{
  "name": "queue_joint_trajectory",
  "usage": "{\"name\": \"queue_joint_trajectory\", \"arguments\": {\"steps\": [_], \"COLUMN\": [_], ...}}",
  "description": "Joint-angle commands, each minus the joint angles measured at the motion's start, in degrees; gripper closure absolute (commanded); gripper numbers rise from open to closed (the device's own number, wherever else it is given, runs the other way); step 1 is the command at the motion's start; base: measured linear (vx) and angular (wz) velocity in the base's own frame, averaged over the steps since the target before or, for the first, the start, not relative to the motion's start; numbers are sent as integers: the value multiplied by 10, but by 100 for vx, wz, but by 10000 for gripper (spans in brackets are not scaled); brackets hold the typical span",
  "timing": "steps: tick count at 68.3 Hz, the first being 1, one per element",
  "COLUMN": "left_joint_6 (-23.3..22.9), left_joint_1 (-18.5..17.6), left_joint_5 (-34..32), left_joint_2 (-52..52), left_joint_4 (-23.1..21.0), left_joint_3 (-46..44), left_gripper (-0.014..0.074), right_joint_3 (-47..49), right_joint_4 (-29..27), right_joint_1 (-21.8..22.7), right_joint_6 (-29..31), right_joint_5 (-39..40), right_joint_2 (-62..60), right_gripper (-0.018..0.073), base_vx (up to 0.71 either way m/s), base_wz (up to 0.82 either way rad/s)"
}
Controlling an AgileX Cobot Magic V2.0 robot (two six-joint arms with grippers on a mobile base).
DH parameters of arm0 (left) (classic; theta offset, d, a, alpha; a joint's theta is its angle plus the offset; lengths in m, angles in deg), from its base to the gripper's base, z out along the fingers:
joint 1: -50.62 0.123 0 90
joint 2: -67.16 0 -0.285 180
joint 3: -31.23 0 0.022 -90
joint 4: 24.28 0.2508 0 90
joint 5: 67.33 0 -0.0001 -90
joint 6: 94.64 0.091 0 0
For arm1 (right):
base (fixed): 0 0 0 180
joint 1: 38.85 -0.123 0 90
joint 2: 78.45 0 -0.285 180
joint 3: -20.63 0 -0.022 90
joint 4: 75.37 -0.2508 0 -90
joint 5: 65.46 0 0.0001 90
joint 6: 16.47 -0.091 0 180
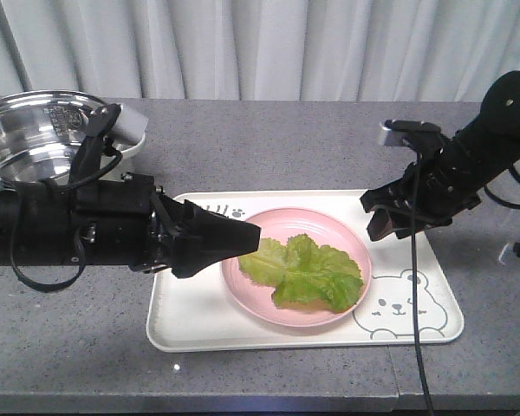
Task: Transfer vegetables to tray and serve
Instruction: 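Open the right gripper and withdraw it from the plate, then lower both grippers to the tray's near corners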
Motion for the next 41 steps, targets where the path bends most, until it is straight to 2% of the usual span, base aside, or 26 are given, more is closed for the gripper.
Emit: {"name": "queue_joint_trajectory", "arguments": {"steps": [1, 10, 17, 32, 41], "left_joint_6": [2, 2, 2, 2, 2], "left_joint_1": [-3, -3, -3, -3, -3], "left_joint_5": [2, 2, 2, 2, 2], "left_joint_2": [16, 16, 16, 16, 16], "left_joint_4": [-35, -35, -35, -35, -36], "left_joint_3": [-12, -12, -12, -12, -12], "left_gripper": [126, 126, 126, 126, 126], "right_joint_3": [15, 3, -42, -158, -224], "right_joint_4": [2, 1, 4, 82, 88], "right_joint_1": [2, 2, 2, 2, 2], "right_joint_6": [-11, -26, -26, -29, -32], "right_joint_5": [-6, -15, -8, 10, 20], "right_joint_2": [-75, -158, -230, -364, -402], "right_gripper": [219, 219, 219, 224, 234], "base_vx": [0, 0, 0, 0, 0], "base_wz": [0, 0, 0, 0, 0]}}
